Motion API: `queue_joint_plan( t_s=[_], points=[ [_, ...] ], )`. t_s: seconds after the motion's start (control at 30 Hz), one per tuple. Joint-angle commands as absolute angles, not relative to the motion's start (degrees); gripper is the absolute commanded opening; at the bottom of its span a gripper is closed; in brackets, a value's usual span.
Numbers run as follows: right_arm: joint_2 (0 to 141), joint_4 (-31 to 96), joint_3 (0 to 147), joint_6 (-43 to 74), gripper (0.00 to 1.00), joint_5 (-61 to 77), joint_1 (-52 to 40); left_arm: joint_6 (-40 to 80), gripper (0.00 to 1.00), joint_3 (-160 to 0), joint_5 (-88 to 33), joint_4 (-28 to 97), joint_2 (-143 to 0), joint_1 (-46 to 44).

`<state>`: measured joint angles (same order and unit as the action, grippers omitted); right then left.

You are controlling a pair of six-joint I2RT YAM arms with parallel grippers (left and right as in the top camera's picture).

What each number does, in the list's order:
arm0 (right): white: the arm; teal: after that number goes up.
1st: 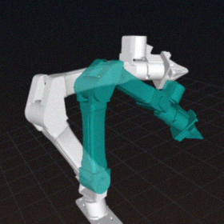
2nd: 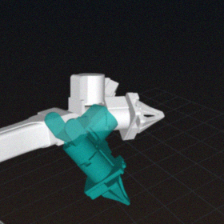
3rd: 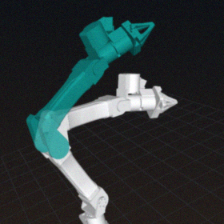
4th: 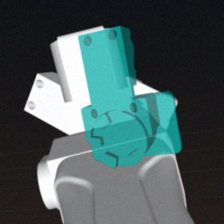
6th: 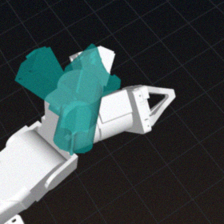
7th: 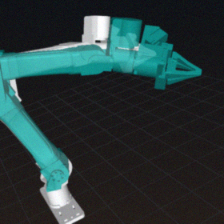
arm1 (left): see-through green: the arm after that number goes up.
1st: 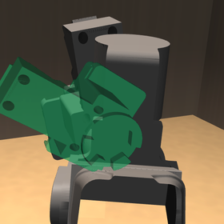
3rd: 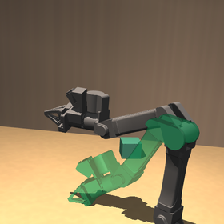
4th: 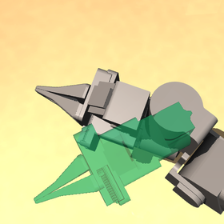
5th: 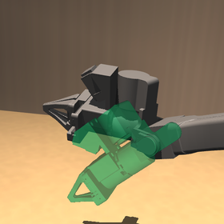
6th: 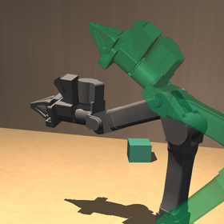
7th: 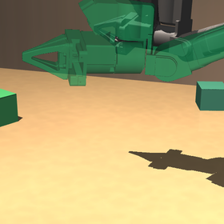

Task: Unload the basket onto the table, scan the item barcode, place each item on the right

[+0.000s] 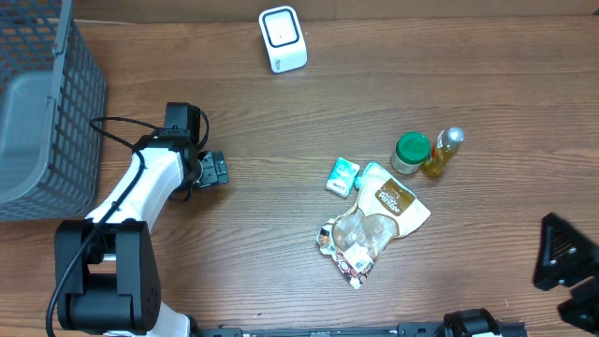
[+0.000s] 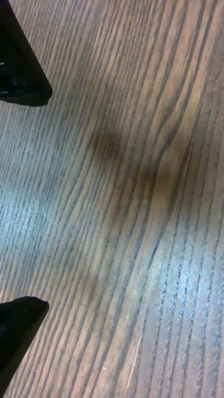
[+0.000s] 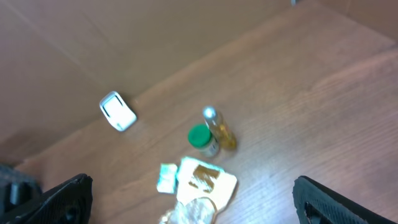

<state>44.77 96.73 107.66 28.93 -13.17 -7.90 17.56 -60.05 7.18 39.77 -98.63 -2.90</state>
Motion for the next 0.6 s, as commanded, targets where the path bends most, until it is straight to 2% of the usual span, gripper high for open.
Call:
queue_joint_plan(
  t_s=[0.0,0.27,0.57],
  points=[
    [39.8,94.5,99.5,28.6,1.00,-13.0,-7.6,16.5,1.00,-60.8,7.9,39.8,-98.3,-3.0],
    [27.5,70.3,74.3,14.4,1.00,-12.6,-2.7,16.5,1.00,-60.8,7.9,39.8,-98.3,-3.0],
    [14.0,25.8,46.2,8.5,1.00,2.3,2.1,16.5,1.00,-60.8,7.9,39.8,-98.3,-3.0]
  ],
)
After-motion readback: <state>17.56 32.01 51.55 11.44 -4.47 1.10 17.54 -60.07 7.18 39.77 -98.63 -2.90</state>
